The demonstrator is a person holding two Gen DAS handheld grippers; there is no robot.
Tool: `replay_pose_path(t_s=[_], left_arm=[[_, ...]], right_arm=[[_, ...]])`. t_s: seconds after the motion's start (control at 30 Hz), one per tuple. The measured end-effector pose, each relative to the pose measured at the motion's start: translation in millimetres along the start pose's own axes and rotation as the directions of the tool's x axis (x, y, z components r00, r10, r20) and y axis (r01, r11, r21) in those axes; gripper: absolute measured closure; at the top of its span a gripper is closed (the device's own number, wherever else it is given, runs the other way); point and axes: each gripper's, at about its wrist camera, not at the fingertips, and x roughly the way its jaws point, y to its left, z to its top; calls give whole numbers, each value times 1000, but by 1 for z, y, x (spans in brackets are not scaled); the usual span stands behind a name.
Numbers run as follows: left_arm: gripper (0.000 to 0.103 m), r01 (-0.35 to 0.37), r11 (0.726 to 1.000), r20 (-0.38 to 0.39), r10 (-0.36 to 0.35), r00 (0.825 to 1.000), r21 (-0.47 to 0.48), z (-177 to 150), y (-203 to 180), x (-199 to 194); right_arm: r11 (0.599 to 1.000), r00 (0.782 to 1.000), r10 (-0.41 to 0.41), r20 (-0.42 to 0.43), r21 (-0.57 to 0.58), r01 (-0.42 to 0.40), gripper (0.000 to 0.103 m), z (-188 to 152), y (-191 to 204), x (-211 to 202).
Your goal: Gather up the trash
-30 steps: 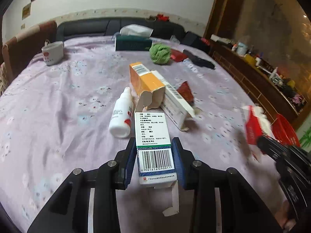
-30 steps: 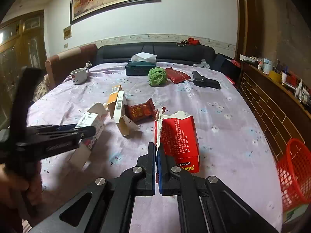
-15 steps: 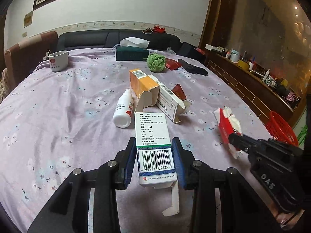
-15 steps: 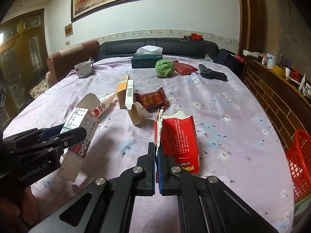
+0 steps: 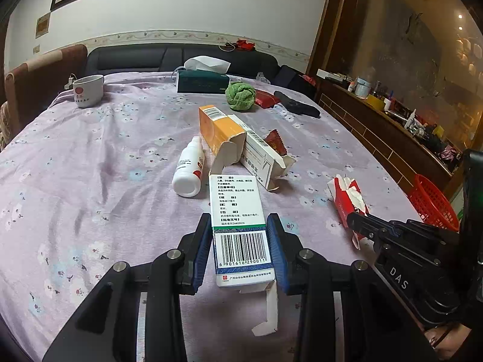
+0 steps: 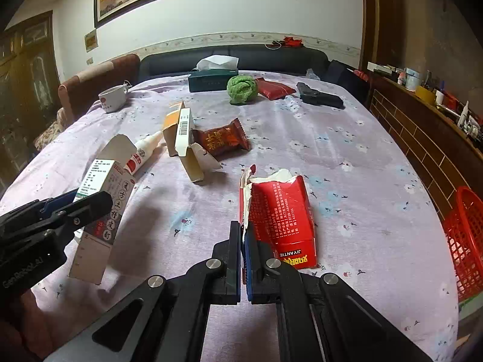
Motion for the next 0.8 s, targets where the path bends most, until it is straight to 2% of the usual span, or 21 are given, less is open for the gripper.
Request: replay_pose_path(t_s=[0.23,0.8], left_arm=[[68,1,1000,2,-1,1000,0,0,0,-1],[68,2,1000,1,-2,1000,0,0,0,-1]], right_arm=[[999,1000,-29,0,-21,29,101,0,4,0],[999,999,-32,5,-20,32,101,-1,5,-2]])
